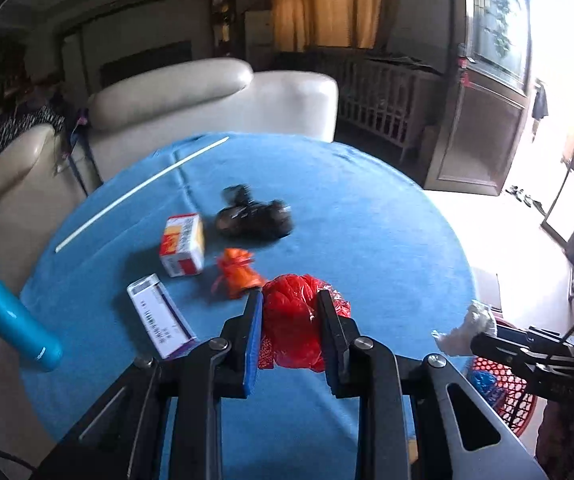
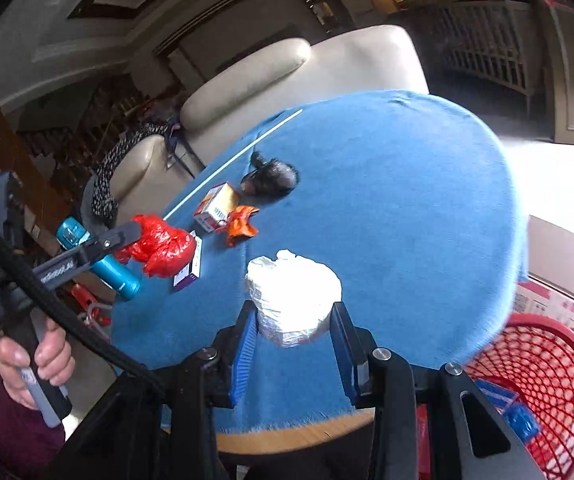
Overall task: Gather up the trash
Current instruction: 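Carry the white tissue and red bag over the red basket and open both tools, then move both open tools back over the remaining items on the table, then grasp the orange mesh bag with the right tool while the left tool grasps the white medicine box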
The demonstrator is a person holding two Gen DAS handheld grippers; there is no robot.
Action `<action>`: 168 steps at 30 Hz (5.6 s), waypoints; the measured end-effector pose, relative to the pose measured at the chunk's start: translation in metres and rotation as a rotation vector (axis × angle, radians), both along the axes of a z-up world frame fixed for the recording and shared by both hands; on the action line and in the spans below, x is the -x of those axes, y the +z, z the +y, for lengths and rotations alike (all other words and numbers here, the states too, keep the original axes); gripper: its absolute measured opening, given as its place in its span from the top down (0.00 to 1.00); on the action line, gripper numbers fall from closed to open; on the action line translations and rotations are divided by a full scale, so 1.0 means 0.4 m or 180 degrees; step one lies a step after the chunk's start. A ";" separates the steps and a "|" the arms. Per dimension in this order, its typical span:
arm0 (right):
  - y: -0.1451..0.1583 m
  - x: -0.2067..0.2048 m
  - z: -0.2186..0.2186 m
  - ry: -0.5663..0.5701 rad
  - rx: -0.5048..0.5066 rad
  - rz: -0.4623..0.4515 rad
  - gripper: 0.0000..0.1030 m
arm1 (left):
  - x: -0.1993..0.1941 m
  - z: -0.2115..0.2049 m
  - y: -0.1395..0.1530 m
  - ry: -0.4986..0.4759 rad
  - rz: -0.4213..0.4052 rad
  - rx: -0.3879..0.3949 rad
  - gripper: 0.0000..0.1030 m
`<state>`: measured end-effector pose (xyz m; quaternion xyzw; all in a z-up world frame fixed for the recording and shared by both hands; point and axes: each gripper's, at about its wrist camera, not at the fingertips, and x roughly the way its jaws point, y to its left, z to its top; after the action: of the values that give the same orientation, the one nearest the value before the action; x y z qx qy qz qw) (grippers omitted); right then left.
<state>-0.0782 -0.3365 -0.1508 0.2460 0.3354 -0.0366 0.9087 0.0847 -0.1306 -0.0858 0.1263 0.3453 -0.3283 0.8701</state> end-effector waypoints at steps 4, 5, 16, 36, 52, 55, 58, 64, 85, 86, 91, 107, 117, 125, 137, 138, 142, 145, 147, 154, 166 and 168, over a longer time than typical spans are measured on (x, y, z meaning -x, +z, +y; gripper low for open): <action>0.006 0.059 -0.022 -0.0063 -0.0018 -0.0091 0.62 | 0.072 -0.027 0.016 -0.0101 -0.0095 0.0113 0.73; 0.008 0.074 -0.024 -0.0078 -0.0012 -0.0109 0.62 | 0.085 -0.029 0.017 -0.0111 -0.0087 0.0138 0.73; 0.040 0.204 0.004 -0.0062 0.0074 -0.0268 0.62 | 0.248 -0.028 0.014 -0.0231 -0.0002 0.0263 0.73; 0.096 0.452 -0.236 -0.0799 -0.0194 -0.0455 0.62 | 0.405 -0.160 0.080 -0.0845 -0.0214 0.0032 0.73; -0.027 0.474 -0.324 -0.1079 -0.0388 0.0037 0.62 | 0.444 -0.340 -0.059 -0.1340 0.0364 -0.0322 0.72; -0.049 0.459 -0.317 -0.1066 -0.0413 0.0126 0.59 | 0.433 -0.339 -0.085 -0.1345 0.0515 -0.0337 0.69; -0.059 0.453 -0.312 -0.1068 -0.0495 0.0150 0.50 | 0.428 -0.339 -0.101 -0.1362 0.0612 -0.0346 0.66; -0.048 0.456 -0.310 -0.1096 -0.0605 0.0019 0.41 | 0.422 -0.318 -0.090 -0.1308 0.0571 -0.0293 0.52; 0.128 0.328 -0.076 -0.0393 0.0016 -0.0428 0.41 | 0.365 0.222 0.047 0.0347 -0.0383 0.1017 0.08; 0.138 0.309 -0.057 -0.0328 0.0044 -0.0435 0.41 | 0.371 0.226 0.050 0.0306 -0.0411 0.1058 0.07; 0.171 0.207 0.023 -0.0063 0.0111 -0.0502 0.41 | 0.375 0.225 0.048 0.0115 -0.0491 0.1047 0.07; 0.110 -0.192 0.156 0.0516 0.0371 0.0142 0.41 | 0.141 0.328 -0.064 0.1091 -0.0518 0.0050 0.07; -0.064 -0.590 0.207 0.0620 0.0255 0.0715 0.41 | -0.009 0.390 -0.130 0.1303 -0.0382 -0.0253 0.07; -0.177 -0.791 0.221 0.0453 0.0462 0.1210 0.61 | -0.179 0.383 -0.125 0.1330 0.0039 0.0076 0.07; -0.168 -0.677 0.159 0.0618 0.0496 0.1022 0.73 | -0.426 0.187 -0.274 0.1315 0.0817 0.0031 0.07; -0.168 -0.660 0.151 0.0613 0.0488 0.1026 0.73 | -0.440 0.173 -0.296 0.1370 0.0892 -0.0033 0.07; -0.164 -0.579 0.119 0.0560 0.0369 0.1020 0.73 | -0.461 0.153 -0.351 0.1470 0.1085 -0.0111 0.07; -0.164 -0.522 0.111 0.0576 0.0265 0.0989 0.73 | -0.448 0.157 -0.358 0.1502 0.1032 -0.0065 0.26; -0.165 -0.495 0.107 0.0603 0.0150 0.0974 0.73 | -0.439 0.157 -0.354 0.1448 0.0987 -0.0083 0.49; -0.165 -0.480 0.152 0.0604 0.0183 0.0986 0.66 | -0.368 0.209 -0.350 0.1300 0.1089 0.0061 0.52; -0.164 -0.431 0.218 0.0477 0.0766 0.0907 0.66 | -0.169 0.273 -0.280 0.1133 0.0780 -0.0119 0.52; -0.151 -0.407 0.218 0.0470 0.0713 0.0874 0.67 | -0.142 0.279 -0.262 0.1091 0.0699 -0.0124 0.52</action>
<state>0.0844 -0.2494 -0.2113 0.1107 0.4671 -0.0401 0.8763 0.1415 -0.0190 -0.1905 0.0459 0.4609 -0.1805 0.8677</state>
